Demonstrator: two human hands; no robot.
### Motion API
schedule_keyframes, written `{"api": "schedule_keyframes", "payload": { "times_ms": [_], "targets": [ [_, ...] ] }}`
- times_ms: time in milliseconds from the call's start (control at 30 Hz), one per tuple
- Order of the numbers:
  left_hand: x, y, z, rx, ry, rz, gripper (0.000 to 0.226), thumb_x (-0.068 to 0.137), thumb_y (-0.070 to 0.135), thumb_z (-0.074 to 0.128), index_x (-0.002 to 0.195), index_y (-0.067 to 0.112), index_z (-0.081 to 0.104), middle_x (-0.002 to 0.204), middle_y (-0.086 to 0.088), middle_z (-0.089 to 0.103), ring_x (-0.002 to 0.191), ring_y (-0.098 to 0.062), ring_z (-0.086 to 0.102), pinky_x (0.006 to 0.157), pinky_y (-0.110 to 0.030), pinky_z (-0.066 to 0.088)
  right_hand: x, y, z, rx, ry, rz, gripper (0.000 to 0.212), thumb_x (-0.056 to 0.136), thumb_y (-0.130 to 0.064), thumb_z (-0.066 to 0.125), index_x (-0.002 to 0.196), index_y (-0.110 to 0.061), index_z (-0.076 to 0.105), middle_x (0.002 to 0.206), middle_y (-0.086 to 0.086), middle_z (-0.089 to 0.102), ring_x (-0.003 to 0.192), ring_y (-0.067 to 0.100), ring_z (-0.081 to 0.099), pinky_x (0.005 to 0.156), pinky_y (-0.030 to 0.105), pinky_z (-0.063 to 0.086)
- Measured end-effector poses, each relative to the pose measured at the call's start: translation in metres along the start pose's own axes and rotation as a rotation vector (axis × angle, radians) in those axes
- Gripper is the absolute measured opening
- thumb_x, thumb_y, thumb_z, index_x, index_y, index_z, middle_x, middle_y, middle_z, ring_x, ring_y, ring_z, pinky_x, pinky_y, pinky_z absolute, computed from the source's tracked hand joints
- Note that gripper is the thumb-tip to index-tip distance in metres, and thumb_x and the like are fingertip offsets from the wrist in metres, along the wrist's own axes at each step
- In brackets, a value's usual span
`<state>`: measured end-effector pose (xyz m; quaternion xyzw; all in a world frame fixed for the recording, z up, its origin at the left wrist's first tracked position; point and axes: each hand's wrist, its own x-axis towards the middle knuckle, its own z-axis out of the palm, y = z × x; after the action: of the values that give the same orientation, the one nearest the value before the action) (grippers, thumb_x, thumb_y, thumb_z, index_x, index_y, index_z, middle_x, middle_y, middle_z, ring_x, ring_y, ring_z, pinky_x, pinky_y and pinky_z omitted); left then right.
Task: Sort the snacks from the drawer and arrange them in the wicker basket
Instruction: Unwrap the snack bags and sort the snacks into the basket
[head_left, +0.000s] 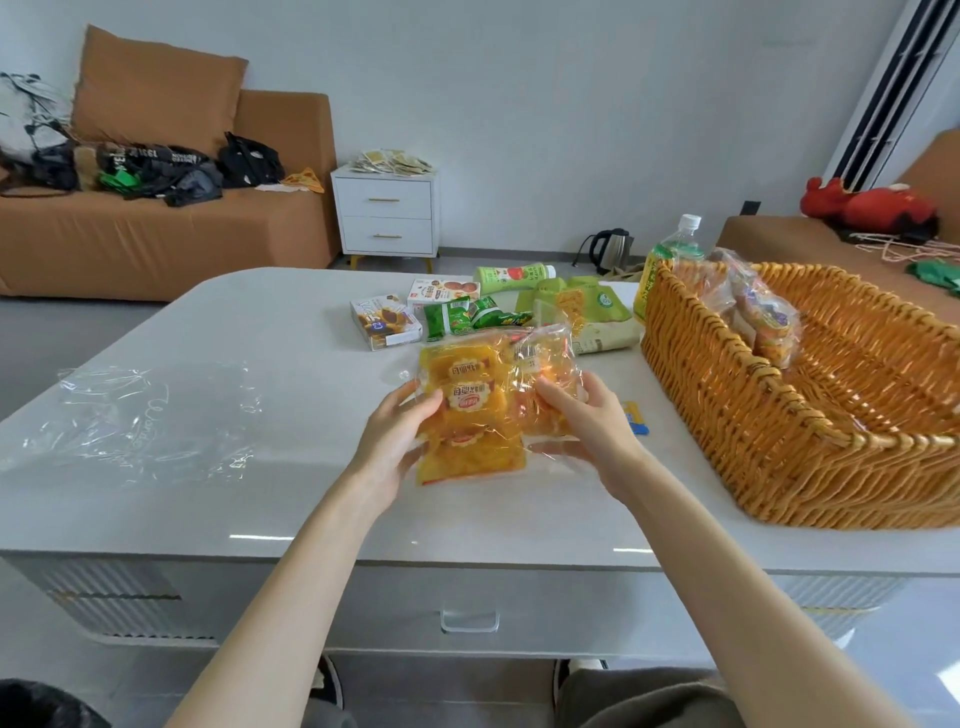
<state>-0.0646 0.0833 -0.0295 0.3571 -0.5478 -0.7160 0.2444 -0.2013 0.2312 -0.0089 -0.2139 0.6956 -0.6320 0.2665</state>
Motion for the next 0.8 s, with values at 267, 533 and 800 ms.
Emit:
{"api": "schedule_keyframes", "payload": {
  "times_ms": [267,533,800],
  "targets": [
    [-0.031,0.042,0.062,0.04,-0.205,0.128,0.036,0.092,0.044,0.056,0.126,0.034,0.056,0.122,0.004,0.065,0.113,-0.018,0.06,0.097,-0.04,0.047,-0.031,-0.077,-0.056,-0.062,0.082,-0.164,0.026,0.09,-0.027,0.066,0.112,-0.015,0.056,0.094,0.003,0.07,0.082,0.016,0.069,0.057,0.032,0.059],
    [-0.031,0.096,0.182,0.269,-0.307,0.242,0.057,0.096,0.039,0.053,0.148,0.03,0.03,0.141,0.003,0.044,0.122,-0.02,0.049,0.096,-0.037,0.045,-0.044,-0.153,-0.156,-0.328,0.42,-0.348,0.05,0.083,-0.044,0.068,0.125,-0.021,0.054,0.118,-0.001,0.063,0.093,0.019,0.067,0.083,0.046,0.057],
    [-0.004,0.095,0.289,0.669,-0.429,0.402,0.058,0.099,0.038,0.046,0.15,0.021,0.026,0.147,-0.004,0.041,0.119,-0.017,0.052,0.092,-0.026,0.04,-0.015,-0.172,-0.258,-1.046,0.716,-0.242,0.051,0.091,-0.044,0.057,0.136,-0.024,0.045,0.112,0.004,0.066,0.096,0.03,0.063,0.076,0.037,0.052]
  ]
}}
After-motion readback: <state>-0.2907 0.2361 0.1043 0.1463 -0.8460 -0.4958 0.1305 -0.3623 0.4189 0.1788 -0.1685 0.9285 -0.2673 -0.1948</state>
